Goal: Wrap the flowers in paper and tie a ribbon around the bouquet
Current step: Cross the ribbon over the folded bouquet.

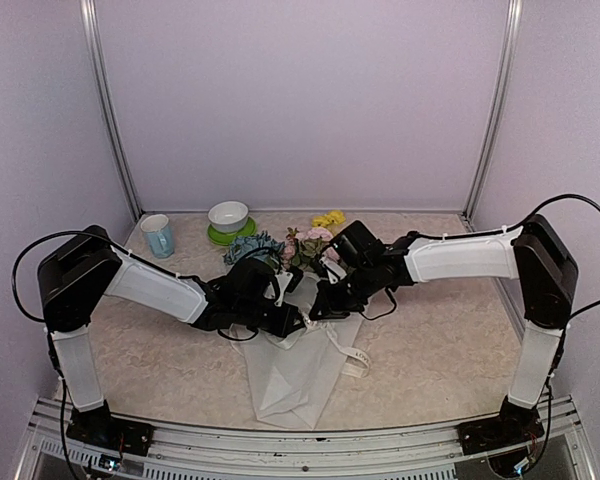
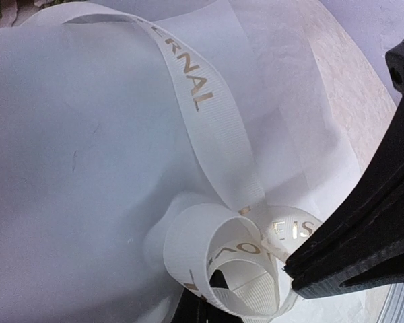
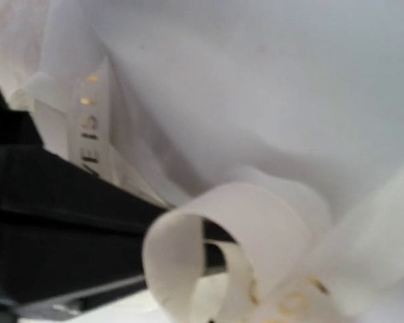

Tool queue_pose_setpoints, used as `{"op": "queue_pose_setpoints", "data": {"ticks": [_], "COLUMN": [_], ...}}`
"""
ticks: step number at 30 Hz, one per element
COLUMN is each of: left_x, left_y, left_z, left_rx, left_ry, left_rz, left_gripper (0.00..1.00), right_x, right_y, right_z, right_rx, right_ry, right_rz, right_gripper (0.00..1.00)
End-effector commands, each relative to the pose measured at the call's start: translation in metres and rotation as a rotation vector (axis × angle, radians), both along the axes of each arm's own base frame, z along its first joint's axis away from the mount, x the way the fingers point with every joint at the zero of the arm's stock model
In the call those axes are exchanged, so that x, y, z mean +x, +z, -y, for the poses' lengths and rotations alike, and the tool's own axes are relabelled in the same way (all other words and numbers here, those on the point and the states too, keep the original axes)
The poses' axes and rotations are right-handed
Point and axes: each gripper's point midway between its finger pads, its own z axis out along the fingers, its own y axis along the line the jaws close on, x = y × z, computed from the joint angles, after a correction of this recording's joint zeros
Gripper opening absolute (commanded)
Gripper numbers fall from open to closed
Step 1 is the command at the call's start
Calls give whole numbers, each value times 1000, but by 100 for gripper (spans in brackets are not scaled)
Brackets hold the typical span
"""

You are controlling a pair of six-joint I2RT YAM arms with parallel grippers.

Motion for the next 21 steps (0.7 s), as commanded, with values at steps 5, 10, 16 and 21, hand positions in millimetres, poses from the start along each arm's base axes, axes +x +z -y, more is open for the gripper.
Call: {"op": "queue_pose_setpoints", "data": {"ticks": [5,10,16,21], "left_x": [-3,-8,-13,-14], "left_y": [10,18,23,24], "left_z": [-4,-1,0,0], "left_rx": [-32,-34,-37,-34], "left_ry": [-5,-21,-29,-33], "left_rz": [48,95,118,128], "left_gripper": [0,0,0,0], "right_x": [69,94,87,92], "right_y": [80,104,104,110], "right_z": [-18,-56,-94,-81], "right_rx": [174,267,287,245], "right_ry": [-19,9,81,44], "right_rz": [186,218,198,221], "right_gripper": [0,0,1,37]}}
